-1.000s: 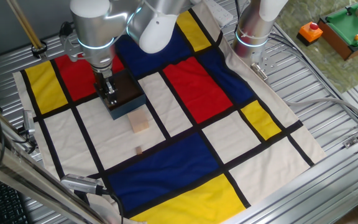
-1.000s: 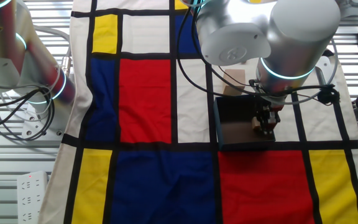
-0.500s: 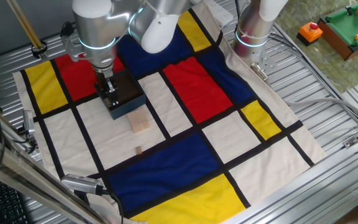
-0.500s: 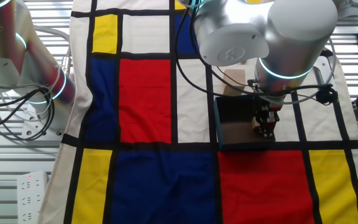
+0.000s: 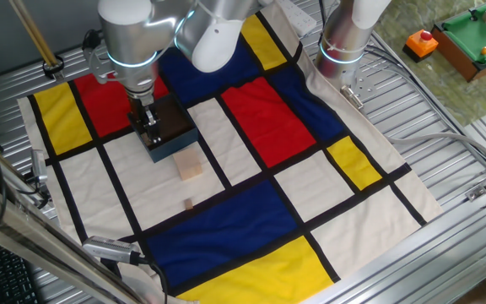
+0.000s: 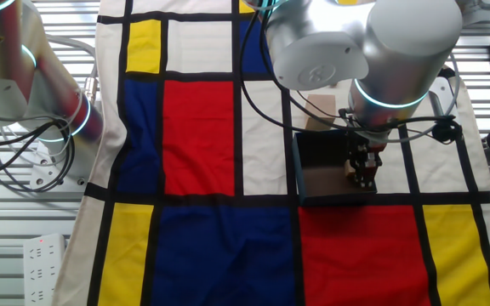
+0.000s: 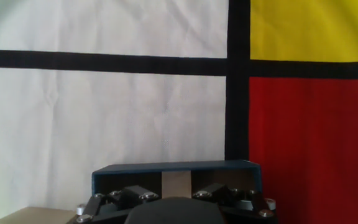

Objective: Take everything out of the gift box

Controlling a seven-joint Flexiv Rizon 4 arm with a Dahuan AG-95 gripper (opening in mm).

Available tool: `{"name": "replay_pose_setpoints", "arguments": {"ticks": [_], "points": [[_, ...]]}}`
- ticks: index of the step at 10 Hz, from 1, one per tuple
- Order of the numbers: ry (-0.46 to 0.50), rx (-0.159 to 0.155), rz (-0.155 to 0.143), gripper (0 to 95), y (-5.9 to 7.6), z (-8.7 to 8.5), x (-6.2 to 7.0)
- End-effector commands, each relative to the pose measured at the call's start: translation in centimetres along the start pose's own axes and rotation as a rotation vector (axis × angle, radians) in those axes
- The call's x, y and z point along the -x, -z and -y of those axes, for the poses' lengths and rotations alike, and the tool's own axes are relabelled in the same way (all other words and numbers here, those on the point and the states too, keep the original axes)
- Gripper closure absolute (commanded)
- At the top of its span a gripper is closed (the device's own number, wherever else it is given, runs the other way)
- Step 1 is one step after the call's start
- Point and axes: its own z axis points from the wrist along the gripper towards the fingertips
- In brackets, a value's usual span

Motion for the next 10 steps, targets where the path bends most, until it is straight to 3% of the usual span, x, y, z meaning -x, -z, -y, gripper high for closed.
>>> {"name": "replay_pose_setpoints", "arguments": {"ticks": [1,4,6,9,10], "points": [[-0.003,-0.009,-0.002,19.0,-0.01,0.05,0.00],[-0.001,-0.006,-0.001,19.0,-0.01,0.04,0.00],[0.024,0.005,0.029,19.0,-0.01,0.04,0.00],[-0.001,-0.010,-0.009,19.0,-0.01,0.04,0.00],[-0.015,-0.012,-0.005,19.0,-0.01,0.04,0.00]]}}
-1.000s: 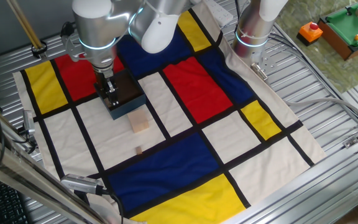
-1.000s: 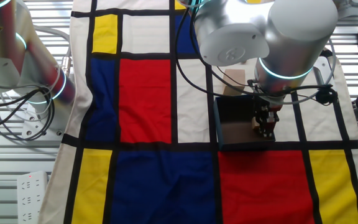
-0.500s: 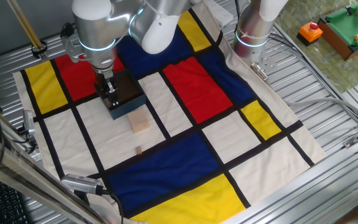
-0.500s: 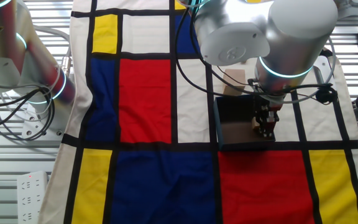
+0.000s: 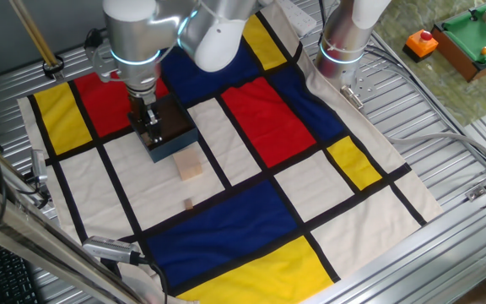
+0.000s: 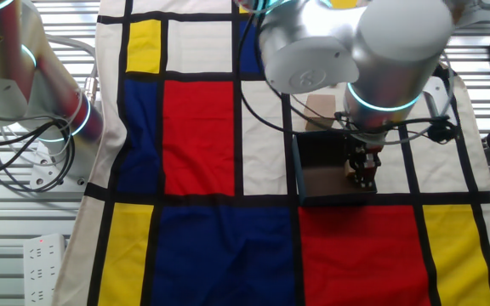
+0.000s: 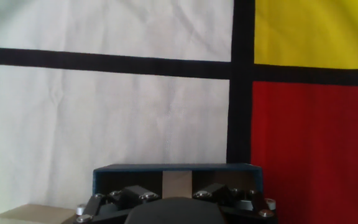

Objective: Take everything out of the gift box

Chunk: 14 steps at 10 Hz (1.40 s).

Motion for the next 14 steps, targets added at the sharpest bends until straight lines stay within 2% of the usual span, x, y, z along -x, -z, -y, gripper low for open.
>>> {"name": "replay_pose_setpoints", "arguments": {"ticks": [1,3,14], "points": [[-0.069,-0.006,-0.041,19.0,-0.01,0.01,0.08],[-0.070,0.003,-0.041,19.0,-0.01,0.01,0.08],[-0.071,0.007,-0.039,19.0,-0.70,0.25,0.30]]}}
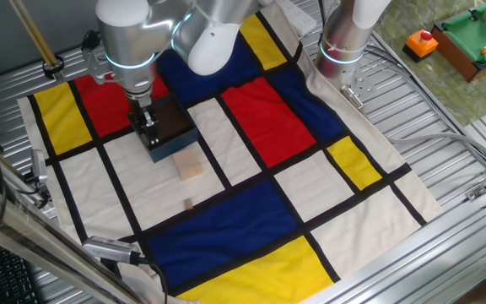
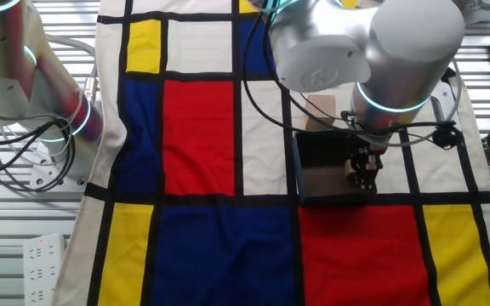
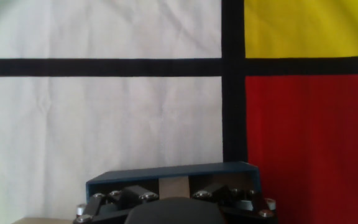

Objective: Take everything out of the gift box

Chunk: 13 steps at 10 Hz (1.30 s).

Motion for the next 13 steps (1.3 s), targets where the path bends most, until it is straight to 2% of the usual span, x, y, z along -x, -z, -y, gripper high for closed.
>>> {"name": "replay_pose_setpoints", "arguments": {"ticks": [1,4,8,13], "points": [[-0.003,-0.003,0.000,19.0,-0.3,0.1,-0.1],[-0.004,-0.002,0.005,19.0,-1.0,0.1,-0.2],[-0.005,-0.006,0.011,19.0,-1.8,-0.5,0.4],[-0.002,-0.006,0.011,19.0,-2.1,-0.3,0.5]]}}
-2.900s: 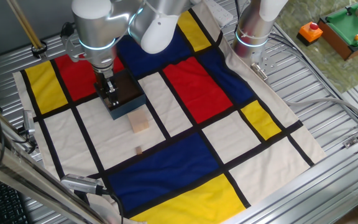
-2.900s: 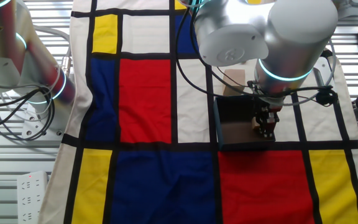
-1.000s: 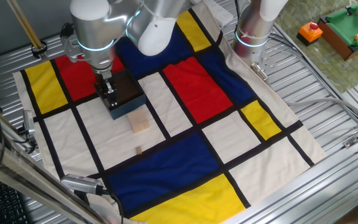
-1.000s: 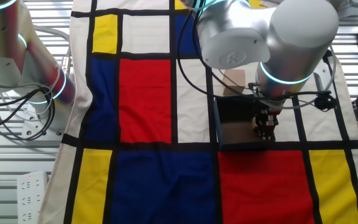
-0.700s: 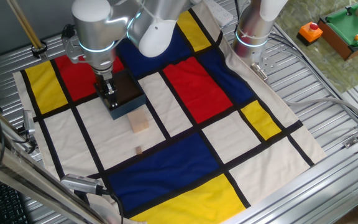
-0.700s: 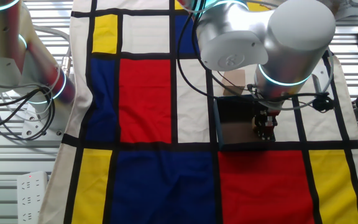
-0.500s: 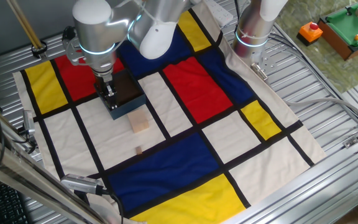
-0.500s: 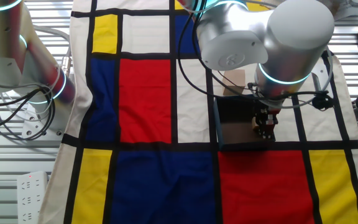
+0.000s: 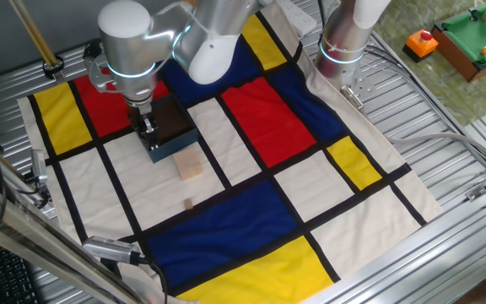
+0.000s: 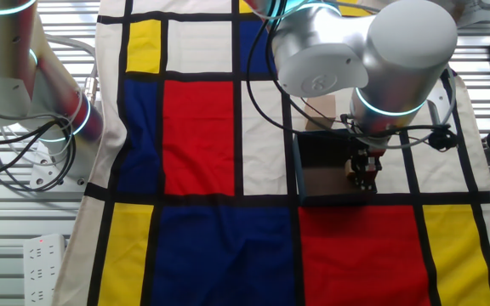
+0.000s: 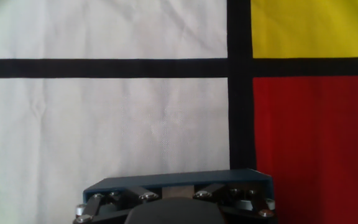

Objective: Take everything out of the gift box

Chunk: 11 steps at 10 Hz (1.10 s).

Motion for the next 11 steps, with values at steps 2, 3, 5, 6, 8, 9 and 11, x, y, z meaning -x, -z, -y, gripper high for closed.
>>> {"name": "replay_pose_setpoints", "arguments": {"ticks": [2,3,5,6,8,9,11], "points": [[-0.005,-0.002,0.000,38.0,-0.01,0.03,0.01],[-0.012,-0.003,0.000,38.0,-0.01,0.04,0.01],[-0.026,-0.007,0.008,57.0,-0.01,0.04,0.00],[-0.045,-0.005,0.006,95.0,-0.01,0.04,-0.01],[-0.053,-0.005,0.004,95.0,-0.01,0.04,-0.01],[-0.055,-0.006,0.002,95.0,0.00,0.04,-0.01],[-0.057,-0.006,0.005,95.0,0.04,0.03,-0.03]]}}
